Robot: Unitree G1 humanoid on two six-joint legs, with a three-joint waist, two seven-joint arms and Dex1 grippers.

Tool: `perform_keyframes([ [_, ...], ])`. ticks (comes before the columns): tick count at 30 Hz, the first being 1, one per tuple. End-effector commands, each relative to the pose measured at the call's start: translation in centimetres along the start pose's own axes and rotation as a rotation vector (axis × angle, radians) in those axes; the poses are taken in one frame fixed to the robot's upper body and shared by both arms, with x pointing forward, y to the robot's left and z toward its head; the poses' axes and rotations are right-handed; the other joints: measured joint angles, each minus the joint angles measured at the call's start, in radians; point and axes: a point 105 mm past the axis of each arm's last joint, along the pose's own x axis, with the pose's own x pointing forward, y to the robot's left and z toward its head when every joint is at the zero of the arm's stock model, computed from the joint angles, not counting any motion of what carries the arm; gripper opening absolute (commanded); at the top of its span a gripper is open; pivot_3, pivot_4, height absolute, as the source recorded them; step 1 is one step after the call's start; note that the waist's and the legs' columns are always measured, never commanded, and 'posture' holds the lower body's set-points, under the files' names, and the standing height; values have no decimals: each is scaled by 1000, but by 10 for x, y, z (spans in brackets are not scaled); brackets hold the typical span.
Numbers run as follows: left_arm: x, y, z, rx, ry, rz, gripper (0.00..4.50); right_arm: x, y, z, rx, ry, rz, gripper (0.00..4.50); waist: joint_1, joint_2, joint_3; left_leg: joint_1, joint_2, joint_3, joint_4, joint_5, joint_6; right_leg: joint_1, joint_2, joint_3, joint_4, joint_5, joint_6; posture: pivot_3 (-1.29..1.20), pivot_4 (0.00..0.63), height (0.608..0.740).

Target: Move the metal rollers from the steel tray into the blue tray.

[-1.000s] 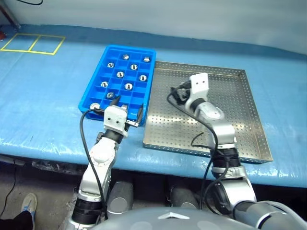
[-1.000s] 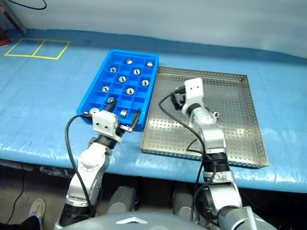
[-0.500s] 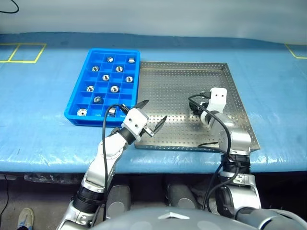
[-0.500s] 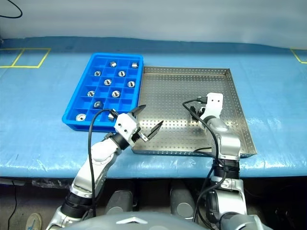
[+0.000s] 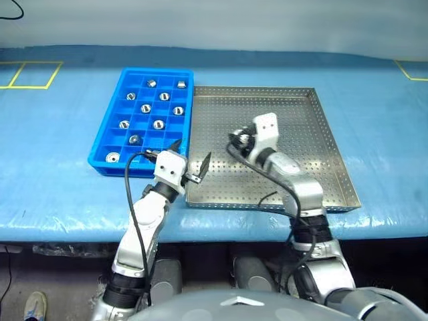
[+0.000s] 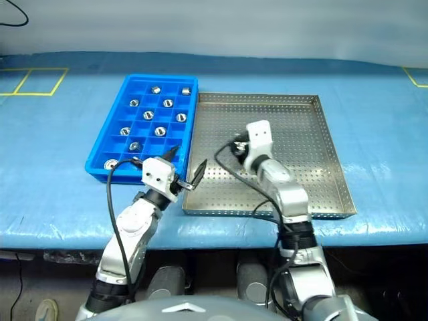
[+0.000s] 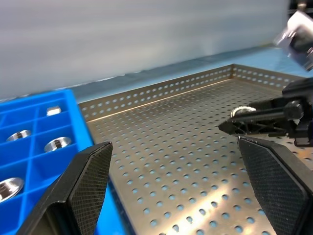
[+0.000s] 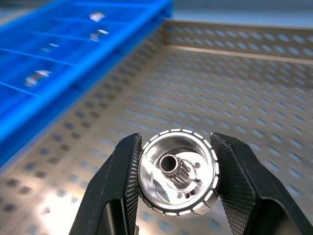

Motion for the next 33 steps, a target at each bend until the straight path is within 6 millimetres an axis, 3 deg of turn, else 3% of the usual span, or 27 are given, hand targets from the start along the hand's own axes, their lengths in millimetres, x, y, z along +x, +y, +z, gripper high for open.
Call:
perform_keyframes([
  [1, -11, 4, 16, -7, -57, 72, 4500, 10, 36, 32, -38, -105, 143, 1874, 21, 0, 0, 0, 0, 0, 0, 0, 0, 0, 0, 0, 0, 0, 0, 184, 150, 740],
  [4, -20, 1, 10, -4, -26, 84, 4500, 20, 61, 36, -27, -101, 238, 1874, 54, 0, 0, -1, -1, -1, 0, 0, 0, 0, -1, -1, -1, 0, -1, 222, 150, 740],
  [8, -27, 4, 11, 4, -24, 134, 4500, 33, 75, 27, -39, -54, 281, 1874, 90, -1, 0, -1, -1, 0, 0, 0, 0, 0, -1, -2, -2, -1, -3, 322, 150, 740],
  [12, -37, 10, 8, 25, -4, 194, 4500, 47, 63, 13, -42, -2, 211, 1874, 122, -1, 0, -1, -1, 0, 0, 0, 0, 0, -1, -2, -1, -2, -4, 387, 150, 740],
  [19, -47, 14, 3, 34, 22, 247, 4500, 59, 41, 9, -114, 30, 131, 1874, 168, -1, 0, -1, -1, 0, 0, 0, 0, -1, -1, -3, -1, -4, -6, 441, 150, 740],
  [25, -48, 11, 5, 39, 19, 246, 4500, 62, 38, 1, -154, 92, 157, 1874, 187, -1, 0, -1, 0, 0, 0, 0, 0, -1, -1, -3, -1, -4, -6, 459, 150, 740],
  [31, -48, 14, 7, 51, 13, 244, 4500, 61, 41, 3, -141, 77, 182, 3907, 195, -1, 0, -1, 0, 0, 0, 0, 0, -1, -1, -3, -1, -5, -7, 435, 150, 740],
  [32, -47, 14, 8, 54, 9, 242, 4500, 60, 43, 5, -124, 59, 196, 4184, 195, -1, 0, -1, 0, 0, 0, 0, 0, -1, -1, -3, -1, -5, -7, 435, 150, 740],
  [33, -46, 15, 9, 56, 6, 240, 4500, 58, 45, 8, -108, 41, 209, 4184, 196, -1, 0, -1, 0, 0, -1, 0, 0, -1, -1, -3, -1, -5, -7, 424, 150, 740],
])
